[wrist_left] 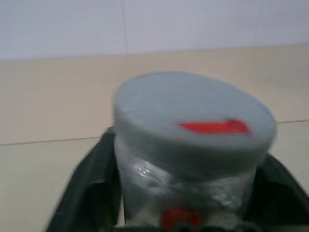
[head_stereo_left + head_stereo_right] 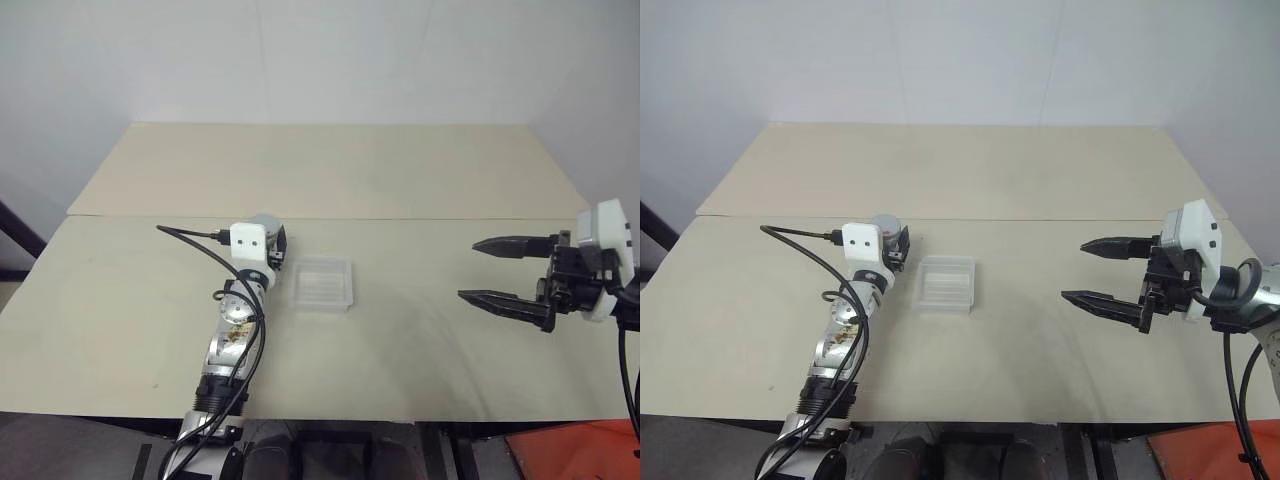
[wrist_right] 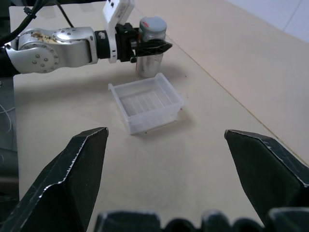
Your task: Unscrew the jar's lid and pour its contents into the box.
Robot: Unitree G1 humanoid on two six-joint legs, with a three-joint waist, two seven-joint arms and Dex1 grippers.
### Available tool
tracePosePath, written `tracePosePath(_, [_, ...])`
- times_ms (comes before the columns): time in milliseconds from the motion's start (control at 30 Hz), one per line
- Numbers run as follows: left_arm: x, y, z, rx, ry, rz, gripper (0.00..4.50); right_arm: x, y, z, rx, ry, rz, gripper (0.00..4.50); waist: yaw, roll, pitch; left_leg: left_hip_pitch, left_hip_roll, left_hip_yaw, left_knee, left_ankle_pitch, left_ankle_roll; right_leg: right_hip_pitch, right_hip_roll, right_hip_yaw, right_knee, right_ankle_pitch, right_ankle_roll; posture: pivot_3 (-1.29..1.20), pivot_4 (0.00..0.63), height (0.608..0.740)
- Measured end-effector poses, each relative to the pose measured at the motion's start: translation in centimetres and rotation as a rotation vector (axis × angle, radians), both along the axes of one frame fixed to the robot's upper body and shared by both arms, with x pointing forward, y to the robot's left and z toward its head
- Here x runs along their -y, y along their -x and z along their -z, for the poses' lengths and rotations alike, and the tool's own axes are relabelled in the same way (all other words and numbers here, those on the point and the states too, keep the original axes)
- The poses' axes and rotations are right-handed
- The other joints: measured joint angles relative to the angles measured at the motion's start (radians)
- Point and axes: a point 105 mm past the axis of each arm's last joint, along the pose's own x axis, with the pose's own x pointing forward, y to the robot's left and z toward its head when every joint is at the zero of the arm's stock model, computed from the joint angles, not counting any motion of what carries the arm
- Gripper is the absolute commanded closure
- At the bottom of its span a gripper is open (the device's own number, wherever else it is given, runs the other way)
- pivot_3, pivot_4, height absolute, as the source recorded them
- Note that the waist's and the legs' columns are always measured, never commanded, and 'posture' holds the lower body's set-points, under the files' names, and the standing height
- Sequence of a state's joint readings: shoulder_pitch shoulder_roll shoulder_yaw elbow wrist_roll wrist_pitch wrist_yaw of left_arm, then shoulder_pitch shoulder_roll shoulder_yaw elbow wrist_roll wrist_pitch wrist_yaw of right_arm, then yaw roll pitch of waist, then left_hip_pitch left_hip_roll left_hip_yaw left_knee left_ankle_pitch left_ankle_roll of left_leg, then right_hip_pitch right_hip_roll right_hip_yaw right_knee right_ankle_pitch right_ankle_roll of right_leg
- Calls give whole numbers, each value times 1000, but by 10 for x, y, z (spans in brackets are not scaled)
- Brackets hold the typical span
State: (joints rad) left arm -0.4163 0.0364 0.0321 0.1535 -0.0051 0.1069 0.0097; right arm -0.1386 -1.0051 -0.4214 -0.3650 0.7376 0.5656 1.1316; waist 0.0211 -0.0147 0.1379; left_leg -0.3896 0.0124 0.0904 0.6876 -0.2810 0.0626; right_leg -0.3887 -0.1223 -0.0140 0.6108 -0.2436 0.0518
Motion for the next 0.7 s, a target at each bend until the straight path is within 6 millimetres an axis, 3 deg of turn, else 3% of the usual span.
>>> tracePosePath(300, [-1,-3,1,-10,-13,31,2405,-4,2,-7,28,-27,-4,0,2,0,0,0,0,0,0,0,0,0,0,0,0,0,0,0,150,740])
tracePosePath(467, [8,-5,-26,-3,-110,340,2405,-27,-6,-10,56,-75,-65,0,-12,0,0,0,0,1,0,1,-2,-1,1,0,1,0,0,0,150,740])
tracePosePath(600, [9,12,-56,-11,-265,667,2405,-58,-11,-8,33,-94,-140,0,-18,0,0,-1,1,0,0,2,-3,-1,4,0,2,0,0,0,150,740])
tracePosePath(700, [-1,26,-66,-57,-311,842,2405,-70,-16,-9,28,-103,-157,0,-18,0,0,-2,1,0,0,2,-4,-2,6,0,2,0,0,0,150,740])
